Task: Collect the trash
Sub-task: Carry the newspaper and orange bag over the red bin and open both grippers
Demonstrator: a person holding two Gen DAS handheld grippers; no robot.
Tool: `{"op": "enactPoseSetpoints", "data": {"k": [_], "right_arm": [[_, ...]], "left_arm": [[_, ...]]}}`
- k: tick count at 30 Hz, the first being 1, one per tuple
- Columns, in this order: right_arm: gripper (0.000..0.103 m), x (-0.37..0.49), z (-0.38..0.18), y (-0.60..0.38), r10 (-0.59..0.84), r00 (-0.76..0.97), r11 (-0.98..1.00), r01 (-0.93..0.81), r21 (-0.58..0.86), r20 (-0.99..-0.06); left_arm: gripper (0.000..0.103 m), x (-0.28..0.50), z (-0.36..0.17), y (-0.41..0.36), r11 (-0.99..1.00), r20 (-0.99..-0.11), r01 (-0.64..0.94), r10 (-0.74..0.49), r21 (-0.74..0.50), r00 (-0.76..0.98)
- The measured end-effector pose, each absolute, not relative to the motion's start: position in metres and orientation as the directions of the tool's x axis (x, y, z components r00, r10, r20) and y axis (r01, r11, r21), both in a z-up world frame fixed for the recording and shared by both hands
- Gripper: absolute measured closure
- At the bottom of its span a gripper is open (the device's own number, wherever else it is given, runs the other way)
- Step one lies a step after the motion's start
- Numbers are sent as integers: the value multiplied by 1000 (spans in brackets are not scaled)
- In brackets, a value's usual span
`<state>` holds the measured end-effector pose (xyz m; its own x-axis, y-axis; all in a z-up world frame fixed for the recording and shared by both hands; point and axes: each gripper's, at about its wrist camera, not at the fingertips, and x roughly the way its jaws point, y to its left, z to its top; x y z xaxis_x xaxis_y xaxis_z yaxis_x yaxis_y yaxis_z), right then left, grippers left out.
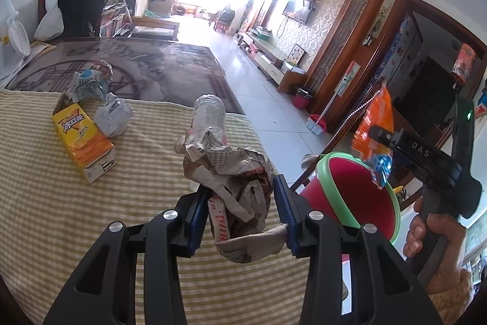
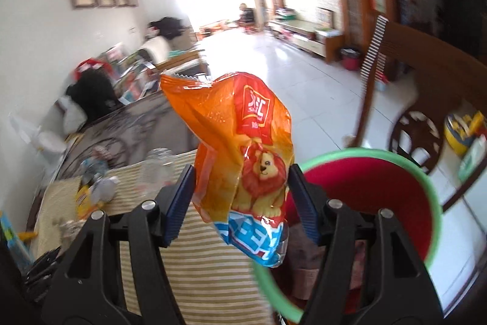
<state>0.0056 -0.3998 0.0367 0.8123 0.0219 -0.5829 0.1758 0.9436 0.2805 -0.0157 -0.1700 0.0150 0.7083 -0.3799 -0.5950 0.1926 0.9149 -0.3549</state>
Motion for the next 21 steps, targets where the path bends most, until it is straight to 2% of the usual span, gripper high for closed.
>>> {"op": "enactPoseSetpoints", "data": {"k": [7, 12, 15, 17, 21], "right_arm": [[40, -7, 21, -455, -86, 768, 891, 344, 296, -635], [40, -2, 10, -462, -93, 740, 886, 367, 283, -667], [28, -1, 8, -463, -118, 731, 882, 388, 268, -672], [12, -4, 9, -468, -133, 740, 868, 408, 283, -659], [5, -18, 17, -481, -213, 773, 810, 482, 335, -597]], "left_arm": [[64, -6, 13, -185, 908, -603, 227, -406, -353, 687], [64, 0, 10, -206, 896, -607, 271, -439, -353, 663], [64, 3, 12, -220, 887, -603, 302, -459, -349, 652], [64, 6, 14, -231, 879, -601, 322, -476, -352, 642], [64, 22, 13, -263, 833, -598, 382, -553, -399, 580]]}}
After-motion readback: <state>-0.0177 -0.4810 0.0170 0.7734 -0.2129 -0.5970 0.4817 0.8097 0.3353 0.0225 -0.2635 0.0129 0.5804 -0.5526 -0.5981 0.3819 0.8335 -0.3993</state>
